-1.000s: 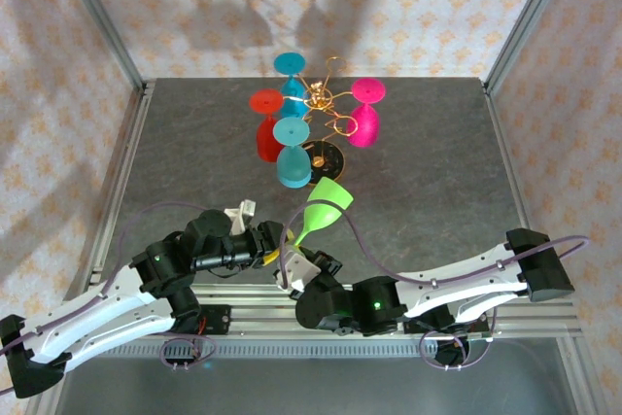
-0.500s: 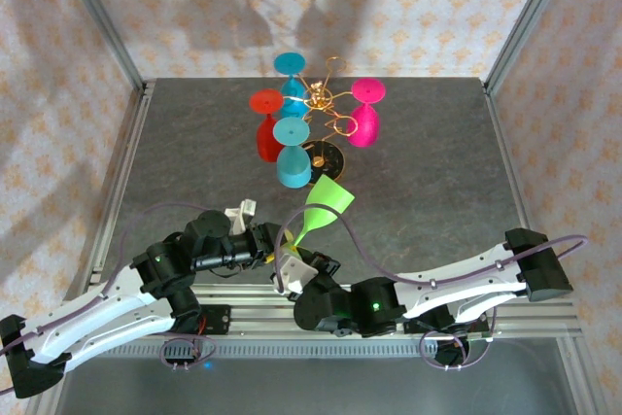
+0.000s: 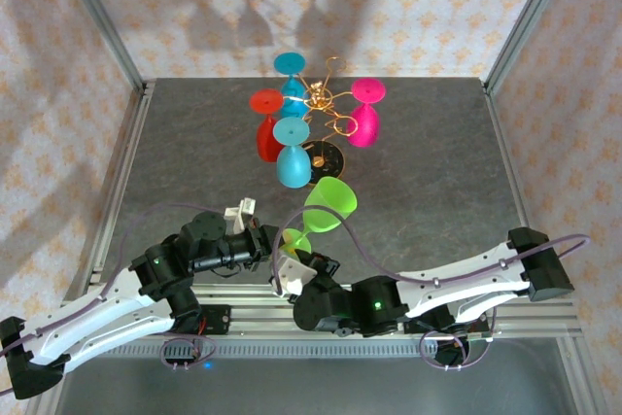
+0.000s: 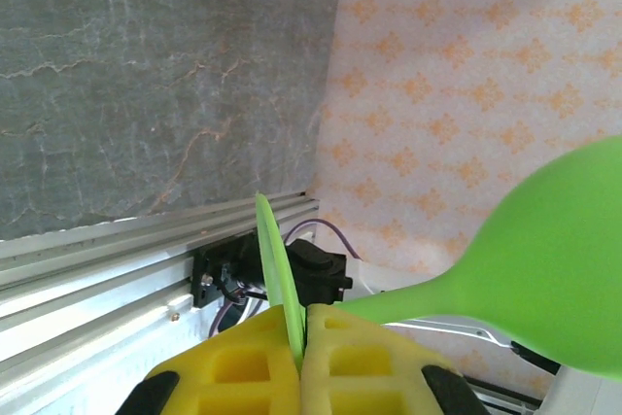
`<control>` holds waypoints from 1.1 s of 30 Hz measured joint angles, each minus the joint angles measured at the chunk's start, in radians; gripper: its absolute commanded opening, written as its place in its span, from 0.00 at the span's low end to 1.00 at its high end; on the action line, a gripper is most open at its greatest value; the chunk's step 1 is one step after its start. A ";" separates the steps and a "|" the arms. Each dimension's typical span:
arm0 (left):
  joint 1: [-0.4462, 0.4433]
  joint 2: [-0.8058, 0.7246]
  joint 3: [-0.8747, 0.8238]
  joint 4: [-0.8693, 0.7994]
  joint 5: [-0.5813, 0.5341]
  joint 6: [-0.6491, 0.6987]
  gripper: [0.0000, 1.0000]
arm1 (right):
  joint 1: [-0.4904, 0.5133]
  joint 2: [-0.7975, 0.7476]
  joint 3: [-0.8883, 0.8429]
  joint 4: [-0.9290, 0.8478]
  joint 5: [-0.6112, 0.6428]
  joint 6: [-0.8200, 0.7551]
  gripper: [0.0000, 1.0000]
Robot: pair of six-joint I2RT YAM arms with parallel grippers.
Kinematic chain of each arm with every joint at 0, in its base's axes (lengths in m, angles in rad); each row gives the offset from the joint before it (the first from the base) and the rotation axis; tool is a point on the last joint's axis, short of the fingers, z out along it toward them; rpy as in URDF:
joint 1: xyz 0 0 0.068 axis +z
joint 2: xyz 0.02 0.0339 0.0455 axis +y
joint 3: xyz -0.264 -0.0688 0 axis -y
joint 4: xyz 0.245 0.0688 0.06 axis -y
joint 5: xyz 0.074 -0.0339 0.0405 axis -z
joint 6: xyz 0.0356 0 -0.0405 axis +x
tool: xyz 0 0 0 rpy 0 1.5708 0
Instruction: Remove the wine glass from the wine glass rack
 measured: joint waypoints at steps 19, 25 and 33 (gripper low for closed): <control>-0.006 -0.097 -0.147 0.034 -0.092 0.046 0.00 | 0.014 -0.069 0.231 -0.262 -0.214 0.305 0.26; -0.006 -0.162 -0.228 0.072 -0.122 0.062 0.00 | -0.030 -0.081 0.332 -0.358 -0.406 0.414 0.40; -0.006 -0.192 -0.296 0.133 -0.135 0.084 0.00 | -0.147 -0.152 0.459 -0.466 -0.588 0.529 0.59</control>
